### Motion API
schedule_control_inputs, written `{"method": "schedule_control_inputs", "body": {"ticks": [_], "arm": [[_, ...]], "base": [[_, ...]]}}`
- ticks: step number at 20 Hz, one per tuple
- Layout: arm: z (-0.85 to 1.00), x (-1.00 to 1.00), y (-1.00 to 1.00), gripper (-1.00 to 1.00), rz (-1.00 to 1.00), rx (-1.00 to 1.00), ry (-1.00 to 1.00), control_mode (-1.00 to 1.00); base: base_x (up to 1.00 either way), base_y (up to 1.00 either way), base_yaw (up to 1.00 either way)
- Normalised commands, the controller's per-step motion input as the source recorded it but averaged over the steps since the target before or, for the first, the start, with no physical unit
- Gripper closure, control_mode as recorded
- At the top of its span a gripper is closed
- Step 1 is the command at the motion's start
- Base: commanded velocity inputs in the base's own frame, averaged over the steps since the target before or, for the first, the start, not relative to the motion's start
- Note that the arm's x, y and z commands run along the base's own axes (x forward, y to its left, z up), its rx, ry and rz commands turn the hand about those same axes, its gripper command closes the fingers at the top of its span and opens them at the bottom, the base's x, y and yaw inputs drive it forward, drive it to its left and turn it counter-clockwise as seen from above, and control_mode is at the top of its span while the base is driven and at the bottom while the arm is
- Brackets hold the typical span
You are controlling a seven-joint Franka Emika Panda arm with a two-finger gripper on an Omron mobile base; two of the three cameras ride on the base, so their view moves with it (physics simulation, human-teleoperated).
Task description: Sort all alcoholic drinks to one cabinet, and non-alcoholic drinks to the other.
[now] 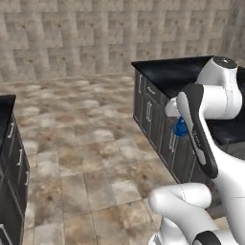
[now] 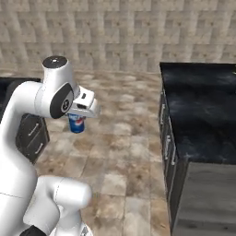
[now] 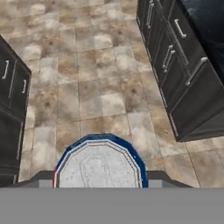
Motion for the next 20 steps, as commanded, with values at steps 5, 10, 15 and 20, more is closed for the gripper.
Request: {"method": "schedule_control_inputs", "body": {"ticks": [5, 10, 15, 20], "arm": [[0.0, 0.0, 0.0, 1.0, 0.0, 0.0, 0.0, 1.0], [0.0, 0.0, 0.0, 1.0, 0.0, 0.0, 0.0, 1.0], [0.0, 0.0, 0.0, 1.0, 0.0, 0.0, 0.0, 1.0], [0.0, 0.0, 0.0, 1.0, 0.0, 0.0, 0.0, 1.0]], "base": [[0.0, -0.01, -0.76], [0.0, 0.0, -0.75], [0.0, 0.0, -0.74], [0.0, -0.06, -0.71]]}}
